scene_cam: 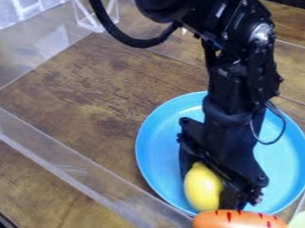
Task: Remove the lemon from the blue tray and put it on the table
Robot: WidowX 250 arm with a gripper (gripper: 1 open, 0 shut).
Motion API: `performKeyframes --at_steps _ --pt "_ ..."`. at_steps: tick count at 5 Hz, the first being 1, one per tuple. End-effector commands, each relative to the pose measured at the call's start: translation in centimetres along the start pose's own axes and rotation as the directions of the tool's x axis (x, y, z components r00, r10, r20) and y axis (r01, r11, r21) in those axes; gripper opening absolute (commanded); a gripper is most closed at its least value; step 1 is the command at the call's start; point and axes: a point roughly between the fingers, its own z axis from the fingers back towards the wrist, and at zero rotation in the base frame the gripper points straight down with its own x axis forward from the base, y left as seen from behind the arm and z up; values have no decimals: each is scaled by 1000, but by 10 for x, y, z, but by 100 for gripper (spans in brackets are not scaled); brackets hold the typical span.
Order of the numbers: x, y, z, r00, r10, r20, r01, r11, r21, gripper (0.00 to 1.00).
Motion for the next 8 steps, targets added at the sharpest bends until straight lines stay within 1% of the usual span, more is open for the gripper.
performKeyframes --at_steps 1,6,8 --pt "4 -17 -4 997 -74 23 74 997 -17 0" --pt "10 -23 -12 995 -90 44 93 993 -66 0" --pt "11 -23 -14 995 -90 49 93 992 -81 0"
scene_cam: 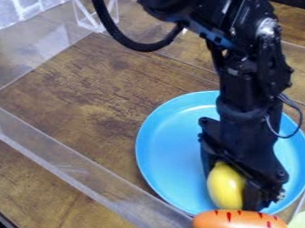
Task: Remove the lemon from the blue tray and put it on the table
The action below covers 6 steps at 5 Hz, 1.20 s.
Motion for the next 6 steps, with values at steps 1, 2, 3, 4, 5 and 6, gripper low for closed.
performKeyframes --at_steps 1,2,3,4,5,6 --pt "-4 -8 -15 999 -40 -31 40 999 -19 0" --pt "-4 -7 -16 999 -40 -33 40 999 -25 0" --pt "-4 -7 -17 999 -40 -35 39 999 -31 0" --pt "-4 -7 -19 998 -40 -39 38 999 -38 0" --pt "-4 -7 -19 998 -40 -43 38 998 -44 0" --pt "-4 -6 -20 998 -40 -47 37 998 -51 0"
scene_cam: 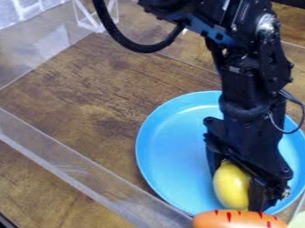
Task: Remove the lemon from the blue tray and put it on the table
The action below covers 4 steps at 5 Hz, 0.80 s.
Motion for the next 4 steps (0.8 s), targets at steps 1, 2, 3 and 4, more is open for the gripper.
performKeyframes --at_steps 1,2,3,4 --pt "-9 -1 -18 998 -13 -61 11 1000 -20 0" --pt "-8 0 -19 998 -14 -67 13 1000 -27 0" --pt "-8 0 -19 997 -17 -74 14 999 -33 0" --pt "-8 0 -19 997 -20 -80 17 999 -38 0"
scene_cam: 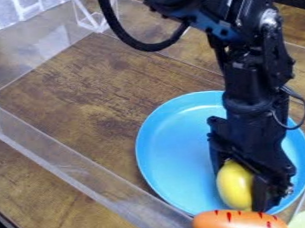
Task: Remove the lemon from the blue tray and put it on the table
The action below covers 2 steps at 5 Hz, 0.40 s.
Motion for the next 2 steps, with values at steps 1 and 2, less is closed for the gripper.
performKeyframes --at_steps 1,2 --pt "-9 2 -16 998 -10 -62 10 1000 -2 0" --pt "-10 3 -13 998 -11 -66 11 1000 6 0"
